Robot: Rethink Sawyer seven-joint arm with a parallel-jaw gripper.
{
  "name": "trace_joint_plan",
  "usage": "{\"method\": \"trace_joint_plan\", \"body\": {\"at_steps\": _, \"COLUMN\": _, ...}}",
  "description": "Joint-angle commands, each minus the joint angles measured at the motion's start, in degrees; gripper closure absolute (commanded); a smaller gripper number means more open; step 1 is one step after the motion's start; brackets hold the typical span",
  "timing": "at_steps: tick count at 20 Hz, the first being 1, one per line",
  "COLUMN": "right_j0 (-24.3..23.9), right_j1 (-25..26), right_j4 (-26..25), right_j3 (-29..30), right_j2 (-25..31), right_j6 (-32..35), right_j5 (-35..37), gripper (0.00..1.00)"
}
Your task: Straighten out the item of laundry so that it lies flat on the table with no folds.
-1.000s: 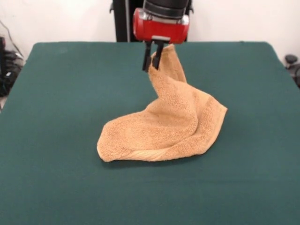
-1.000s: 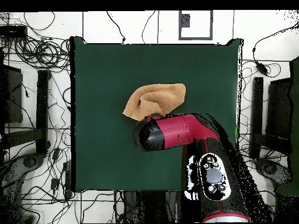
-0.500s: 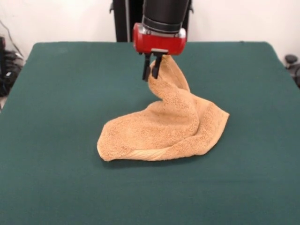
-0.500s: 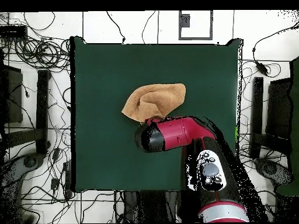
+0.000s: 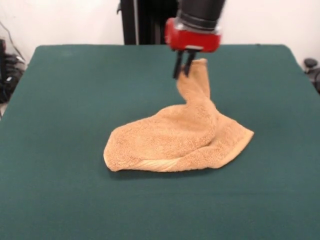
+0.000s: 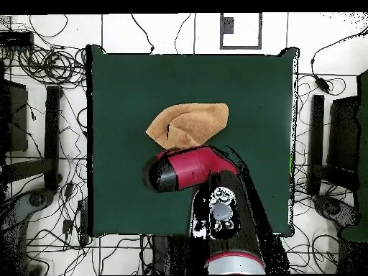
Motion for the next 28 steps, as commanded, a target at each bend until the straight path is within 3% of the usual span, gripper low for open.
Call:
{"method": "trace_joint_plan", "body": {"at_steps": 1, "right_j0": 9.8, "right_j1": 1.4, "right_j4": 12.7, "right_j3": 0.8, "right_j2": -0.6, "right_j6": 21.5, "right_j5": 8.6, "gripper": 1.0}}
{"method": "trace_joint_plan", "body": {"at_steps": 9, "right_j0": 18.6, "right_j1": 4.4, "right_j4": 24.4, "right_j3": -2.5, "right_j2": -3.9, "right_j6": 28.5, "right_j5": 8.6, "gripper": 1.0}}
{"method": "trace_joint_plan", "body": {"at_steps": 13, "right_j0": 23.4, "right_j1": 6.8, "right_j4": 27.6, "right_j3": -5.3, "right_j2": -7.1, "right_j6": 32.0, "right_j5": 8.8, "gripper": 1.0}}
{"method": "trace_joint_plan", "body": {"at_steps": 19, "right_j0": 20.8, "right_j1": 4.9, "right_j4": 28.1, "right_j3": -0.8, "right_j2": -5.7, "right_j6": 26.2, "right_j5": 9.3, "gripper": 1.0}}
{"method": "trace_joint_plan", "body": {"at_steps": 24, "right_j0": 19.1, "right_j1": 4.5, "right_j4": 23.5, "right_j3": 2.8, "right_j2": -7.7, "right_j6": 23.1, "right_j5": 3.2, "gripper": 1.0}}
{"method": "trace_joint_plan", "body": {"at_steps": 28, "right_j0": 13.7, "right_j1": 4.1, "right_j4": 20.9, "right_j3": 5.9, "right_j2": -4.7, "right_j6": 17.4, "right_j5": -1.4, "gripper": 1.0}}
